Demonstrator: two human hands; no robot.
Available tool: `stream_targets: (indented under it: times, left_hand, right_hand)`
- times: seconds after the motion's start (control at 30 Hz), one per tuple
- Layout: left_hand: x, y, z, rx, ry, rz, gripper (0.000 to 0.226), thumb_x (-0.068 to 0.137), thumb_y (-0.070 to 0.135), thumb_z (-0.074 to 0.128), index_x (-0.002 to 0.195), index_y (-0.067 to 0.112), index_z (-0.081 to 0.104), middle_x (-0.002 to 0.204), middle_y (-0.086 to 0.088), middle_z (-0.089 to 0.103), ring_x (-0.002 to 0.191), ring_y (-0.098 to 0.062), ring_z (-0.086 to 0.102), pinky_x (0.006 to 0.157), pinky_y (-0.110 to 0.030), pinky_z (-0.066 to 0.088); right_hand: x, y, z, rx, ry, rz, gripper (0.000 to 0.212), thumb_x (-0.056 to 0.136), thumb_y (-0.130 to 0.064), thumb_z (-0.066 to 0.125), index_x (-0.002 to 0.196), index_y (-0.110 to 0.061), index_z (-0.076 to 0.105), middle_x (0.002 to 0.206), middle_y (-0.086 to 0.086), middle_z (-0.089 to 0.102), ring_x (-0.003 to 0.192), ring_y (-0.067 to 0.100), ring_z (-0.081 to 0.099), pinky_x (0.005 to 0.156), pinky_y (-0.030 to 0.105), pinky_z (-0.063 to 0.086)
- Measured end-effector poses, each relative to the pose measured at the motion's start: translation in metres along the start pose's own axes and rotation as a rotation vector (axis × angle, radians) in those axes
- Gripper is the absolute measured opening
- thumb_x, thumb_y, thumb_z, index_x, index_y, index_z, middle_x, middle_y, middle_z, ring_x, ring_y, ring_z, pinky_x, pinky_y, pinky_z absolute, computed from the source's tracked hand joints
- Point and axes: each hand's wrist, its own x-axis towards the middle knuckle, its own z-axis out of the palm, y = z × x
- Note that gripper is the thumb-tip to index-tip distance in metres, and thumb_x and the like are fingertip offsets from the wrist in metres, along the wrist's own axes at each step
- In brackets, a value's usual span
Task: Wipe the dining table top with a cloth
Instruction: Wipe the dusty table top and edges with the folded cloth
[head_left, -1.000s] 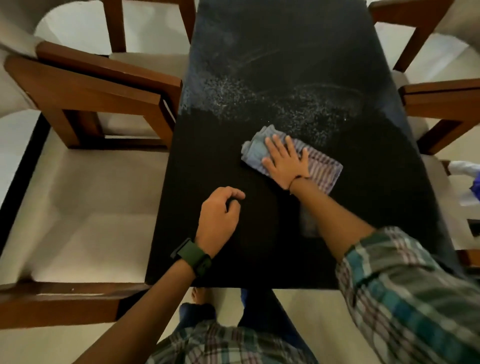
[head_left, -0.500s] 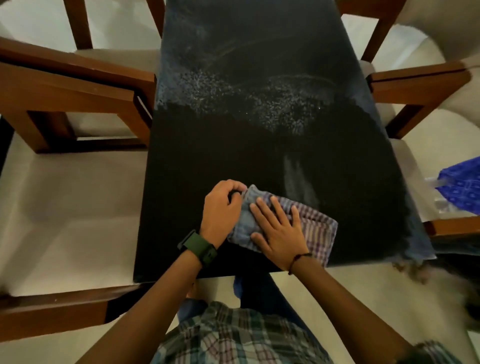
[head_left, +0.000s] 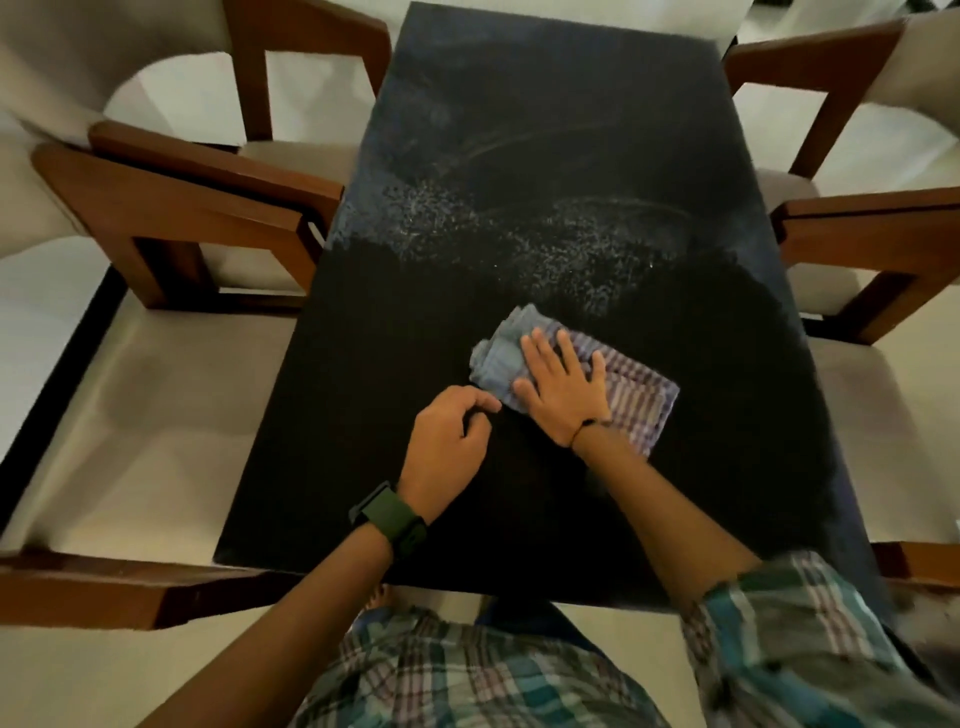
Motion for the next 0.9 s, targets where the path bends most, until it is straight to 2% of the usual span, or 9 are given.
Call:
stream_targets:
  times: [0.1, 0.23, 0.37, 0.43, 0.5, 0.67, 0.77, 0.83, 0.9]
  left_hand:
    - [0.007, 0.004, 0.009, 0.002, -0.018, -0.050, 0.019, 0.088, 0.004, 0.046, 0.095, 0.015, 0.060, 0.097, 0.007, 0.055, 0.085, 0.001, 0.052, 0.075, -0.006, 0.041]
    - [0.014, 0.012, 0.025, 0.019, 0.057, -0.078, 0.021, 0.088, 0.005, 0.046, 0.096, 0.018, 0.060, 0.092, 0.012, 0.052, 0.078, 0.002, 0.051, 0.068, 0.004, 0.036]
    - [0.017, 0.015, 0.038, 0.037, 0.090, -0.107, 0.022, 0.088, 0.005, 0.046, 0.094, 0.020, 0.060, 0.095, 0.010, 0.055, 0.079, 0.002, 0.052, 0.069, 0.003, 0.037]
    - [0.016, 0.017, 0.043, 0.033, 0.100, -0.116, 0.022, 0.088, 0.004, 0.046, 0.095, 0.018, 0.061, 0.097, 0.008, 0.056, 0.082, 0.001, 0.053, 0.072, -0.002, 0.040]
    - [0.012, 0.020, 0.049, 0.022, 0.094, -0.128, 0.021, 0.088, 0.004, 0.046, 0.097, 0.016, 0.061, 0.096, 0.007, 0.056, 0.082, -0.001, 0.052, 0.075, -0.011, 0.042]
    - [-0.002, 0.022, 0.062, 0.064, 0.075, -0.114, 0.020, 0.088, 0.005, 0.047, 0.096, 0.018, 0.060, 0.084, 0.013, 0.052, 0.064, 0.000, 0.047, 0.058, -0.010, 0.038]
    - [0.002, 0.024, 0.063, 0.053, 0.065, -0.114, 0.021, 0.088, 0.005, 0.047, 0.096, 0.019, 0.060, 0.088, 0.012, 0.054, 0.070, 0.000, 0.050, 0.062, -0.008, 0.041]
    - [0.008, 0.024, 0.065, 0.017, 0.022, -0.128, 0.020, 0.088, 0.005, 0.046, 0.098, 0.017, 0.059, 0.100, 0.005, 0.056, 0.084, -0.005, 0.055, 0.074, -0.014, 0.045]
    - [0.016, 0.023, 0.069, 0.027, 0.006, -0.118, 0.020, 0.089, 0.005, 0.045, 0.097, 0.016, 0.059, 0.103, 0.002, 0.057, 0.087, -0.005, 0.054, 0.075, -0.012, 0.044]
  right_hand:
    - [-0.073, 0.002, 0.029, -0.042, -0.027, -0.176, 0.061, 0.092, -0.056, 0.004, 0.148, -0.031, -0.005, 0.157, -0.008, -0.007, 0.144, 0.018, -0.012, 0.112, 0.053, -0.010]
    - [-0.153, 0.031, 0.068, -0.116, 0.031, -0.339, 0.059, 0.097, -0.054, 0.009, 0.147, -0.027, 0.023, 0.151, -0.006, 0.029, 0.143, 0.021, 0.013, 0.109, 0.054, 0.007]
    - [-0.135, 0.049, 0.056, -0.141, 0.056, -0.400, 0.056, 0.096, -0.054, 0.009, 0.147, -0.032, 0.017, 0.152, -0.008, 0.025, 0.143, 0.021, 0.015, 0.108, 0.056, 0.007]
    - [-0.098, 0.056, 0.043, -0.097, 0.092, -0.337, 0.055, 0.096, -0.054, 0.011, 0.147, -0.037, 0.002, 0.157, -0.011, 0.008, 0.144, 0.017, -0.001, 0.110, 0.054, -0.006]
    - [-0.049, 0.061, 0.025, -0.047, 0.092, -0.202, 0.056, 0.096, -0.053, 0.016, 0.147, -0.038, -0.004, 0.157, -0.014, -0.005, 0.144, 0.014, -0.010, 0.111, 0.053, -0.010]
    - [0.024, 0.068, -0.008, 0.017, 0.056, -0.090, 0.055, 0.098, -0.049, 0.016, 0.149, -0.034, 0.000, 0.158, -0.012, -0.004, 0.144, 0.016, -0.010, 0.112, 0.056, -0.009]
    - [0.001, 0.064, -0.004, 0.034, 0.024, -0.080, 0.054, 0.099, -0.047, 0.016, 0.149, -0.032, 0.000, 0.158, -0.010, -0.005, 0.144, 0.016, -0.010, 0.112, 0.055, -0.009]
    - [-0.042, 0.058, 0.012, -0.008, -0.014, -0.156, 0.056, 0.098, -0.047, 0.015, 0.149, -0.031, -0.001, 0.157, -0.009, -0.008, 0.144, 0.018, -0.011, 0.110, 0.055, -0.010]
    - [-0.095, 0.052, 0.038, -0.063, 0.023, -0.272, 0.056, 0.097, -0.048, 0.012, 0.149, -0.030, 0.003, 0.155, -0.010, -0.005, 0.145, 0.022, -0.003, 0.110, 0.055, -0.009]
